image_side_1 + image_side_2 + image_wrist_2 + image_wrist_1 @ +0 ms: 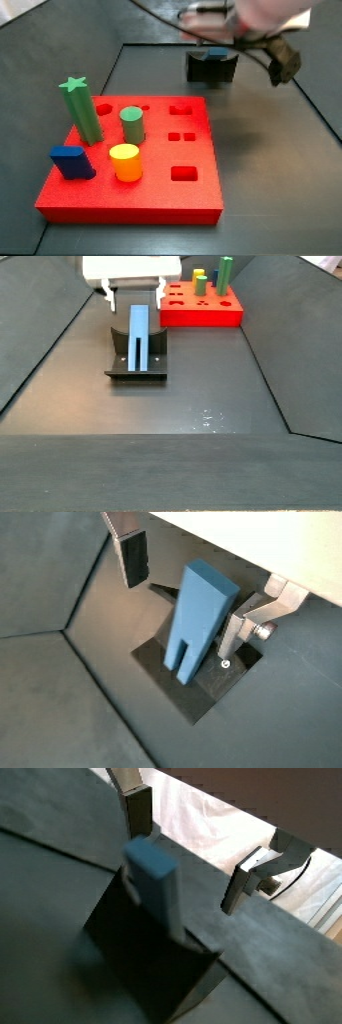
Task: Pick up the double-square object. Move up. Place the double-square object on the fixture. Regrasp the double-square object. Move to above the board. Insert the double-square object.
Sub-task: Regrasp the double-square object, then move to above the board.
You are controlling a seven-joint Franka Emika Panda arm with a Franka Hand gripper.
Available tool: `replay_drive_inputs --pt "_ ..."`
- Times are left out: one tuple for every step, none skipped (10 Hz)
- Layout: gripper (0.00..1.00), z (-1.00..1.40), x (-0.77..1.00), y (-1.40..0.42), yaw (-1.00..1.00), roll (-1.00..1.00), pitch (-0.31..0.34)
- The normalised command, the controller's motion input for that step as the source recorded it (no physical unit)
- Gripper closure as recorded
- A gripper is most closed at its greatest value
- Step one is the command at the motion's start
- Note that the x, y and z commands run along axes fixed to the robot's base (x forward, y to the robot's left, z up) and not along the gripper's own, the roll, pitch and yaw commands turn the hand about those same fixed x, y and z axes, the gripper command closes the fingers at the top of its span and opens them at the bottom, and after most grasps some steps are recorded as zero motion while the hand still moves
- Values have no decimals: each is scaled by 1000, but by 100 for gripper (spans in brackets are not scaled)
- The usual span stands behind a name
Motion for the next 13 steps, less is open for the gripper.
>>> replay_drive_inputs --pt "0 -604 48 15 -75 54 -41" --pt "0 -439 49 10 -63 56 -21" --pt "0 -330 52 6 -55 58 -12" --pt "100 0 0 0 0 0 0" --pt "100 1000 305 99 201 -503 64" --pt "100 1000 301 99 184 -494 71" --pt "100 1000 293 99 165 -444 59" --pt "100 1000 275 91 137 -280 -10" --pt "100 1000 268 88 116 -174 -39" --pt "100 1000 261 83 75 -86 -30" --pt "100 1000 258 80 52 -58 -16" --pt "100 1000 249 73 12 -28 40" --pt "100 1000 246 69 4 -26 60"
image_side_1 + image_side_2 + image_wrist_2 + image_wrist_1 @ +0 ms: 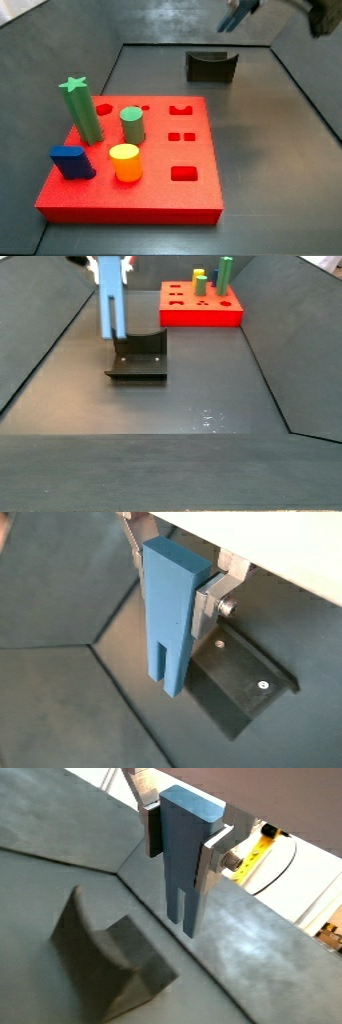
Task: Pick up the double-square object. Move up. Place the double-square object on the fixture. Regrasp the double-square object. Move to above the board. Insert the double-square object.
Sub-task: Move to above the board.
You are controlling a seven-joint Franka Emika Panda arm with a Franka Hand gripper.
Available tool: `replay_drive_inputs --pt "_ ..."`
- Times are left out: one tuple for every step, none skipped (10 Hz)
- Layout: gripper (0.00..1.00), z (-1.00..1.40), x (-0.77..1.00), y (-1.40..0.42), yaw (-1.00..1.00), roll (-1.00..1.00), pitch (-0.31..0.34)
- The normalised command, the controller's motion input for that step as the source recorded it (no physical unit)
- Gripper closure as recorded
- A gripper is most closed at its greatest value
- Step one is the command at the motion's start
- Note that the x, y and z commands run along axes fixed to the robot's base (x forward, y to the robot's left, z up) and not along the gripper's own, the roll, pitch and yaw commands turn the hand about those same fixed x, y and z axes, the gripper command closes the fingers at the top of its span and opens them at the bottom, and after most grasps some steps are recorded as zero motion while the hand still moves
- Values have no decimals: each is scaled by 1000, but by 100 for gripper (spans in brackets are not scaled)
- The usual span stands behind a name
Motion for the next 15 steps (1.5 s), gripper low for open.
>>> replay_drive_inputs --pt "100 1000 232 62 3 -29 97" --pt "100 1000 228 58 7 -30 110" --pt "100 1000 214 51 23 -37 133" --pt "100 1000 192 39 45 -46 147" --pt "100 1000 179 31 60 -47 148" --pt "100 1000 169 26 70 -46 150" --pt "100 1000 154 14 83 -43 147" --pt "100 858 118 1 93 -45 138" --pt "100 696 86 -9 99 -45 133" --pt "100 590 68 -14 101 -45 124" --pt "100 335 36 -13 100 -47 97" --pt "100 232 24 -13 99 -49 90" --pt "100 84 -938 -1000 -166 -1000 -35" --pt "100 88 -949 -1000 -171 -1000 -49" --pt "100 94 -1000 -993 -170 -1000 -86"
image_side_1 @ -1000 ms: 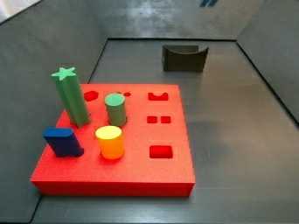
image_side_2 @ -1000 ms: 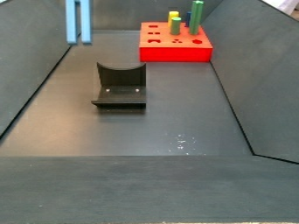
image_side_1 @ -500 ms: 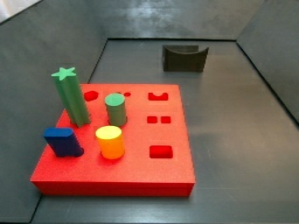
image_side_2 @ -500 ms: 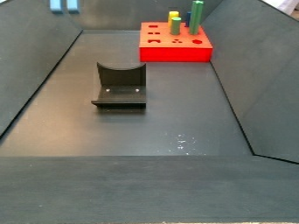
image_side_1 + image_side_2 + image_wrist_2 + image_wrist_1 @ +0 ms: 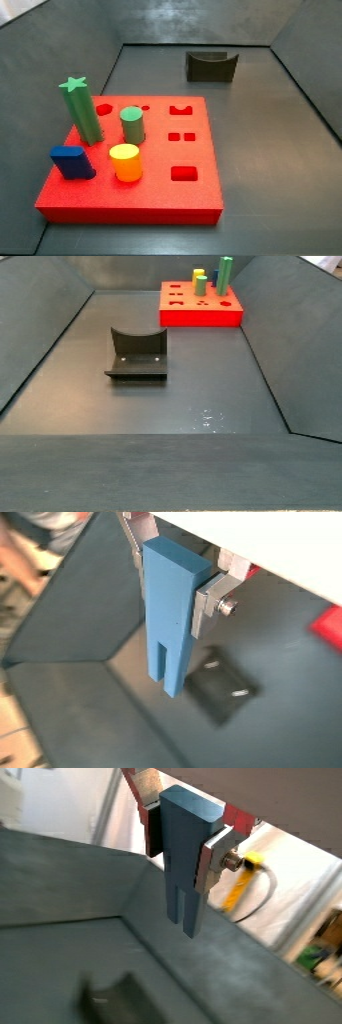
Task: Pick up the double-square object. Move up. Place the double-square object on the fixture. Regrasp the double-square object. Move to above the board. Insert the double-square object.
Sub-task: Move to above the board, then insert the double-square object.
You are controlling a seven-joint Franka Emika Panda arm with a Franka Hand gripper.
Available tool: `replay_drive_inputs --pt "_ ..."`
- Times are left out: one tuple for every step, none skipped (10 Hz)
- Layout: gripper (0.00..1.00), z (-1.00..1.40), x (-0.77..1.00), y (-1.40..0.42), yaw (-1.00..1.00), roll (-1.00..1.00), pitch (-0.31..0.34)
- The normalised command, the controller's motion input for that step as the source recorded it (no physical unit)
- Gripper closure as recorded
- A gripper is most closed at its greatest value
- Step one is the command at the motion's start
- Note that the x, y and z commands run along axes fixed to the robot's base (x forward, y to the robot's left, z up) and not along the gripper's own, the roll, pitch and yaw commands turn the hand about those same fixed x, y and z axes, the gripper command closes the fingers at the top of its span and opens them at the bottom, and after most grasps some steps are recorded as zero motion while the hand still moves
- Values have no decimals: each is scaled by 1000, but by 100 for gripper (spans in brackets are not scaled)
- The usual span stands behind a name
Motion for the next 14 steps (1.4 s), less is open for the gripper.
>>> replay_drive_inputs --pt "100 68 -1000 -955 -165 -1000 -114" --pt "100 79 -1000 -944 -170 -1000 -123" --pt "100 69 -1000 -919 -177 -1000 -123" --pt "100 61 -1000 -909 -182 -1000 -118" --pt "100 74 -1000 -878 -187 -1000 -118" --pt "100 55 -1000 -850 -185 -1000 -121" --pt "100 49 -792 -627 -157 -879 -125" --pt "100 33 -603 -444 -124 -728 -118" --pt "100 4 -305 -206 -64 -465 -62" --pt "100 9 -135 -98 -28 -260 -4" --pt "100 -229 723 -151 0 -399 0" --pt "100 -283 746 -109 0 -373 0" --pt "100 -280 731 -97 0 -383 0" --pt "100 -306 751 -80 0 -369 0"
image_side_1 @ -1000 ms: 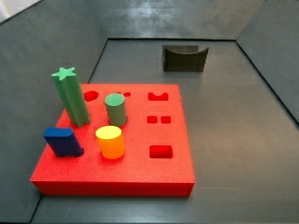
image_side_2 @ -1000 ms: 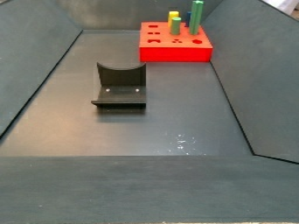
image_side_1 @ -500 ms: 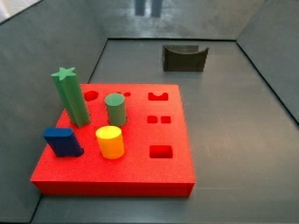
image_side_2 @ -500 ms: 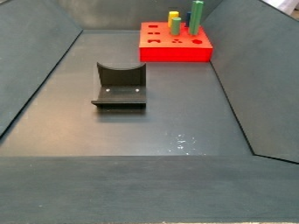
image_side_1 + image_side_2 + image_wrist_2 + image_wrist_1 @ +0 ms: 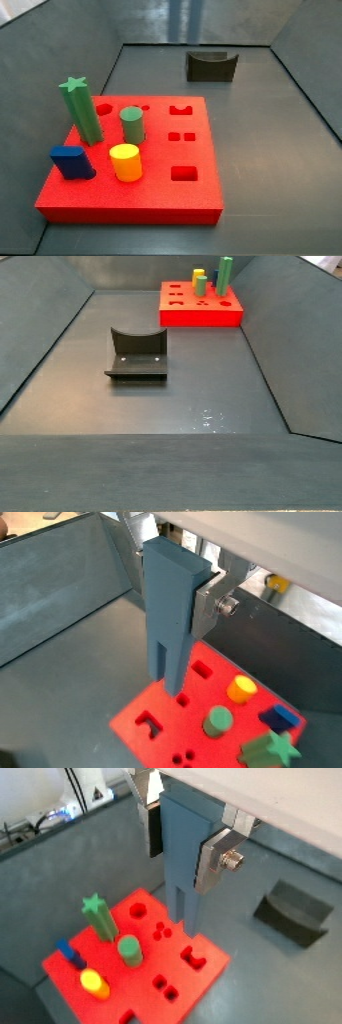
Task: Pick up the double-square object. Move up. Place the double-square object on the fixture. Regrasp the double-square object. Move to above the board. Insert the double-square object.
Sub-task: Insert the double-square object.
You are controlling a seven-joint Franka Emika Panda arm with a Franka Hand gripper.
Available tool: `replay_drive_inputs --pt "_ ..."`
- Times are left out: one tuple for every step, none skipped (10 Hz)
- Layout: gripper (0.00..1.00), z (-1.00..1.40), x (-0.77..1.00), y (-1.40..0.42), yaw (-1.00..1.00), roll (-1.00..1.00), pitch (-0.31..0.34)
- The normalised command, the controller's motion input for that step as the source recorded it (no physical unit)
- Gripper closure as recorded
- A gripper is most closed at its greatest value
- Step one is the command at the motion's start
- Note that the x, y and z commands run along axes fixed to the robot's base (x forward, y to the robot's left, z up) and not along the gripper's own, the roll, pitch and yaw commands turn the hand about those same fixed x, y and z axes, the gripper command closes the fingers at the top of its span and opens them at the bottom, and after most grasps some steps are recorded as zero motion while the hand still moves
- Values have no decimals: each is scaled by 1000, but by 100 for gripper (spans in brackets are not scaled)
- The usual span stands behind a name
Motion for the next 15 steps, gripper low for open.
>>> replay_drive_inputs --pt "100 -360 794 -49 17 -344 0" --pt "100 -446 829 0 49 -310 0" --pt "100 -729 643 -29 100 -181 27" --pt "100 -871 426 0 271 -106 66" --pt "100 -1000 69 0 517 0 0" --pt "100 -977 0 0 651 69 0" --pt "100 -786 0 -54 583 80 70" --pt "100 -400 0 -177 389 -11 0" --pt "100 -106 -17 -334 269 0 0" --pt "100 -249 0 -203 131 0 19" --pt "100 -223 -220 -137 -69 69 60" --pt "100 -186 -317 -140 -143 149 71" --pt "100 -117 -297 -94 -186 199 100" --pt "100 0 -209 -154 -163 184 100" --pt "100 0 -174 -177 -74 86 27"
